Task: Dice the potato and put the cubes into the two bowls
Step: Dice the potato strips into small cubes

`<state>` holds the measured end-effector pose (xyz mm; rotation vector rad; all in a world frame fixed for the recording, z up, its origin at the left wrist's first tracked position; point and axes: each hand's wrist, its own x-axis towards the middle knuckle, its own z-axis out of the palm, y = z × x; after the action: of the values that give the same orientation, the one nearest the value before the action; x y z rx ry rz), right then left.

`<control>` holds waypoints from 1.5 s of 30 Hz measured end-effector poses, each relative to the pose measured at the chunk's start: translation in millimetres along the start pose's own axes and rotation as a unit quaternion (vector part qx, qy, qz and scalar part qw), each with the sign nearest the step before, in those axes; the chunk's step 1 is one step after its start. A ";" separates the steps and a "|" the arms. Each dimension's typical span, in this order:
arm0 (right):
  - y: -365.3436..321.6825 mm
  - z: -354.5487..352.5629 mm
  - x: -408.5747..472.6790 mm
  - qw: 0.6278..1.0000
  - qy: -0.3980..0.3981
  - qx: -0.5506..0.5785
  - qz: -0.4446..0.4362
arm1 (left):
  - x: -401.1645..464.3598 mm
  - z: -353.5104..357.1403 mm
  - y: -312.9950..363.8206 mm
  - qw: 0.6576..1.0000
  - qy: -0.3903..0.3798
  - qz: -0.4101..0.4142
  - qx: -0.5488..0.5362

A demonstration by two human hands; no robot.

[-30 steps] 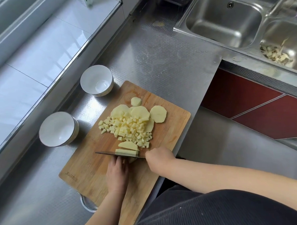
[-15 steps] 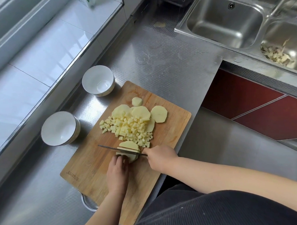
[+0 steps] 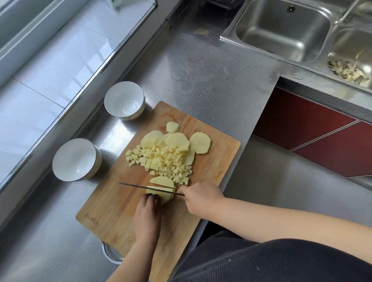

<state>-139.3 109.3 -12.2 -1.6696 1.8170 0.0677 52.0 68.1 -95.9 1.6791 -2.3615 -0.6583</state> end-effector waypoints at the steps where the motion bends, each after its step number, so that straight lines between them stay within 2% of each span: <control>1: -0.2 -0.6 -0.6 1.000 0.000 -0.002 0.001 | -0.3 -0.1 0.2 1.000 0.001 0.000 -0.001; 9: -15.3 -10.7 -7.8 0.999 -0.028 -0.035 -0.014 | -3.2 2.7 1.0 0.999 0.026 -0.007 -0.036; 26: -26.5 -9.0 4.6 0.993 -0.078 -0.070 0.047 | -3.7 3.6 -1.3 1.000 0.018 0.013 -0.006; 32: -9.5 10.7 11.3 0.993 -0.089 -0.018 0.071 | -3.9 2.6 0.0 1.000 0.026 0.013 -0.012; 37: 6.2 6.7 14.3 0.995 -0.076 0.036 0.061 | -4.4 2.5 2.1 0.998 0.028 -0.026 -0.043; 45: 2.4 -0.2 5.3 0.999 -0.046 0.012 0.025 | -6.5 3.6 -1.1 0.993 -0.004 -0.113 -0.043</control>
<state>-141.3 105.1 -15.6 -1.5790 1.7846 0.1410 53.9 74.8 -98.9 1.9243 -2.1329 -0.7939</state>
